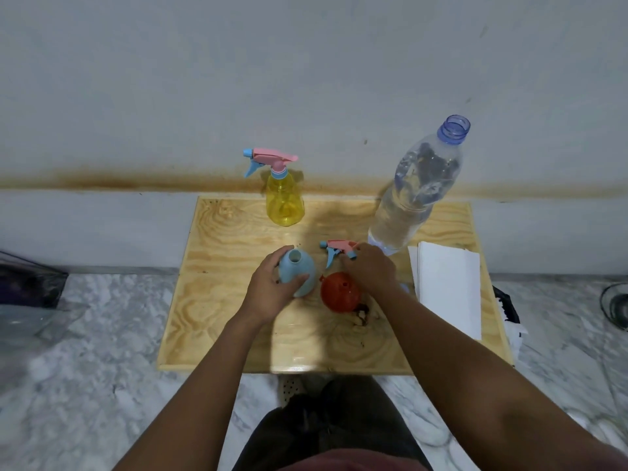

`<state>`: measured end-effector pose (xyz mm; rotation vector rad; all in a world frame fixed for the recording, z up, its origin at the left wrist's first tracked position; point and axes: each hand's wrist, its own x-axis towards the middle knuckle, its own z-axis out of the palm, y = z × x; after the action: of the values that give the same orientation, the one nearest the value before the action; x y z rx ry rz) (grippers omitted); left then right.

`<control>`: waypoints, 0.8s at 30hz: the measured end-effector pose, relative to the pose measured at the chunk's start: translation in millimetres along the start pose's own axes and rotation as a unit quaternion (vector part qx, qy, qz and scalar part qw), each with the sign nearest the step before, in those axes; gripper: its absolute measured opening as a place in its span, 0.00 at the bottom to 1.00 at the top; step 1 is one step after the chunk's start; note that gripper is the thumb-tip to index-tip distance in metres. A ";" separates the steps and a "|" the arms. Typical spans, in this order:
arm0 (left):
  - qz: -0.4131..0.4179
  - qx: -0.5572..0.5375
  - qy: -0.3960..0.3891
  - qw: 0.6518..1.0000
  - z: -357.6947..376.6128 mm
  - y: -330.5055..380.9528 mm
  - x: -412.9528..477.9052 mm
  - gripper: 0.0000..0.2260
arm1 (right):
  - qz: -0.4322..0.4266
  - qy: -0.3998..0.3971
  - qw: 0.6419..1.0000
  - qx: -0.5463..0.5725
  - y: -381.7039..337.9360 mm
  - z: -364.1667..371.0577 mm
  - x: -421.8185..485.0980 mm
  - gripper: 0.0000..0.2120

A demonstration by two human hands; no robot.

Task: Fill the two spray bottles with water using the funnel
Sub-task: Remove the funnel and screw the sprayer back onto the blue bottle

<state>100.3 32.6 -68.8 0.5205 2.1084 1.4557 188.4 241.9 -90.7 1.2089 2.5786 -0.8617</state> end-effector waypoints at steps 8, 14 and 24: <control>-0.033 -0.010 0.018 0.999 14.3 -9.0 -7.4 0.39 | -0.011 -0.008 0.999 0.045 -3.2 -1.9 8.6 0.10; -0.026 0.010 0.062 0.998 19.3 -0.3 -4.4 0.31 | -0.090 0.038 0.981 0.170 -18.4 -39.5 -16.4 0.11; 0.043 -0.001 0.066 0.997 5.0 44.9 -7.2 0.33 | -0.259 0.162 0.878 0.369 -99.7 -140.4 -80.9 0.11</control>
<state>109.9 47.8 -26.7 0.5337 2.2095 1.5796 179.8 218.2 97.8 0.8156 3.0023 -2.0616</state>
